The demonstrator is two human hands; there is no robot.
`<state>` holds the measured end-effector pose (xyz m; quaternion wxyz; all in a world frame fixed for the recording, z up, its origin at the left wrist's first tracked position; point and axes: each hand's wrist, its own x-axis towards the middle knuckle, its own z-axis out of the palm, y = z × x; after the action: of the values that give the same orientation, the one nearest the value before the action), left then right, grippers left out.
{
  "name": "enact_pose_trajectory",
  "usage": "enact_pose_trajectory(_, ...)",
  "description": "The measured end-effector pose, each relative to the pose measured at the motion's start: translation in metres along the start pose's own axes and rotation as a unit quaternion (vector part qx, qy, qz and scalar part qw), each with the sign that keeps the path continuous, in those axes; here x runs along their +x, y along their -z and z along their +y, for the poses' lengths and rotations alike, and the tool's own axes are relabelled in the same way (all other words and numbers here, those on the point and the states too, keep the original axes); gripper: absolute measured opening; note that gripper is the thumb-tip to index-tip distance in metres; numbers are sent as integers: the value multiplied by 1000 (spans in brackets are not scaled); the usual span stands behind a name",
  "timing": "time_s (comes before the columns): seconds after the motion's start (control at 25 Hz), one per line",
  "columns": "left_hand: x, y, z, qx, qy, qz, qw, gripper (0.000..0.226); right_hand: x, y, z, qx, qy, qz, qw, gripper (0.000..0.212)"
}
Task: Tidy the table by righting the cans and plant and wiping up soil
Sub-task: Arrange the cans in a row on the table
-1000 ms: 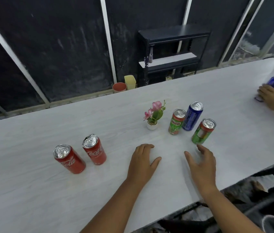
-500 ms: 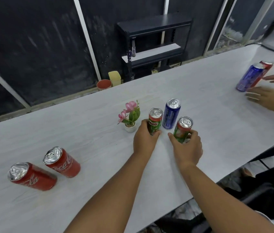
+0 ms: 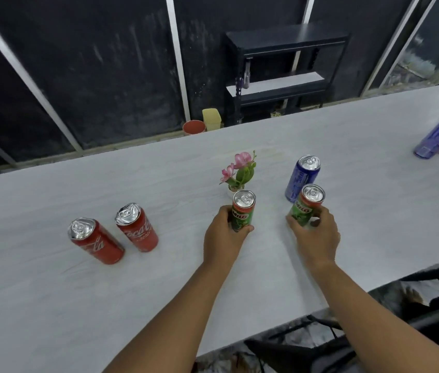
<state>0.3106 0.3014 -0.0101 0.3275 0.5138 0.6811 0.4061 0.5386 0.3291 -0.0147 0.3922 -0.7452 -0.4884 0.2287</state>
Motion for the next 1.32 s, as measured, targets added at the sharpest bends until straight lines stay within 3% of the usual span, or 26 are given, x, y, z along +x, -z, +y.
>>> enact_pose_trajectory(0.24,-52,70,-37,-18,35,37,999,57,-54,-27,-25,143,10,-112,983,64)
enact_pose_trajectory(0.6,-124,178,-100,-5,61,112,992,61,-141,-114,-87,120,115,-258,952,53)
enact_pose_trajectory(1.04,-133,286,-151,-10,103,227,968,59,-153,-159,-107,82,161,-277,944,53)
enact_pose_trajectory(1.32,-93,314,-164,9,107,247,963,59,-158,-158,-109,80,164,-246,952,60)
